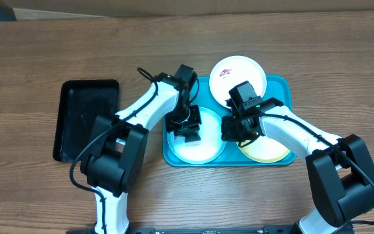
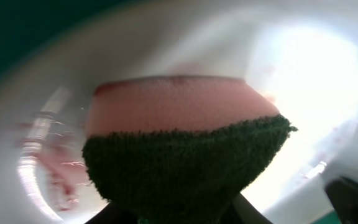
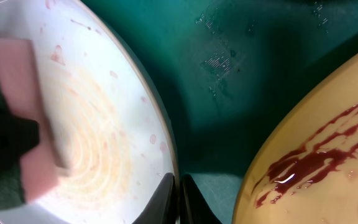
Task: Clean dirty plates on tray and stack at the side
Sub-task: 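Scrub the light-blue plate's center with the sponge in the left gripper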
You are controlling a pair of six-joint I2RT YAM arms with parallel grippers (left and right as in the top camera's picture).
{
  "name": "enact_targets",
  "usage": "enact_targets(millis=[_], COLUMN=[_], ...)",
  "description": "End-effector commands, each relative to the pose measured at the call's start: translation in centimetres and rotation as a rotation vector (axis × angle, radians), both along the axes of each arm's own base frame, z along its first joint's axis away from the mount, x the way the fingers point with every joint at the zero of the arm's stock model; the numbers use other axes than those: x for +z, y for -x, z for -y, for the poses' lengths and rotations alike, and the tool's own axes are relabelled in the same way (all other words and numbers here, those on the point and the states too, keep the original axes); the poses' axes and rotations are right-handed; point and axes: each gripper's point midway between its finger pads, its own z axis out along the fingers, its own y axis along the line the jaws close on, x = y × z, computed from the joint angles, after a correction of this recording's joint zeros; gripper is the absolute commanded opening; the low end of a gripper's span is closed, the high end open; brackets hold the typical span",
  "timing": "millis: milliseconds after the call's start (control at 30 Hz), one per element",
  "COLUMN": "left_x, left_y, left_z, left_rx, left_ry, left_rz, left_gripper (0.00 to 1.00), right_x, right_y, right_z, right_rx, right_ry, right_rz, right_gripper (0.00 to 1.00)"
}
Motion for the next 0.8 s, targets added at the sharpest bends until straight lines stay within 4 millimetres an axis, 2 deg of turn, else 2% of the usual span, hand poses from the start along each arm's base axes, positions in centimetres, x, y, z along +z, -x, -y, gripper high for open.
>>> enact_targets(millis=[0,100,267,600,633,667,767], left_x=[0.25,0.54,0.55,0.4,0.37,0.35,0.33], left_y=[-1.5,-1.6,-1.41,-1.6,-1.67,-1.71,-1.75], left_z=[-0.74,-0.48,-0.18,-0.72,-0.87,-0.97,-1.05], left_rx=[-0.025,-0.034,-0.054,-0.065,-0.066,-0.066,-0.066], left_ry=[-0.048,-0.045,-0.043,-0.073,-0.082,-0.088,-0.093], left_rz=[0.041,0.046,0.049,0.062,0.066,0.069,0.071], left_gripper=[0.33,0.35,0.47,0.47,0.4,0.27,0.04], right_x=[0.11,0.12,0.11,0.12,0.14,0.12,0.13], right_y=[-0.54,-0.55,-0.56,-0.6,-0.61,-0.6,-0.61], right_z=[0.17,0.17,0.16,0.14,0.13,0.14,0.14], right_rx=[-0.01,-0.01,-0.01,-0.01,-0.01,-0.01,-0.01], right_ry=[0.013,0.013,0.013,0.011,0.011,0.011,0.012], right_rz=[0.011,0.011,0.011,0.013,0.014,0.013,0.014], right_gripper=[0.04,0.04,0.04,0.04,0.04,0.04,0.04])
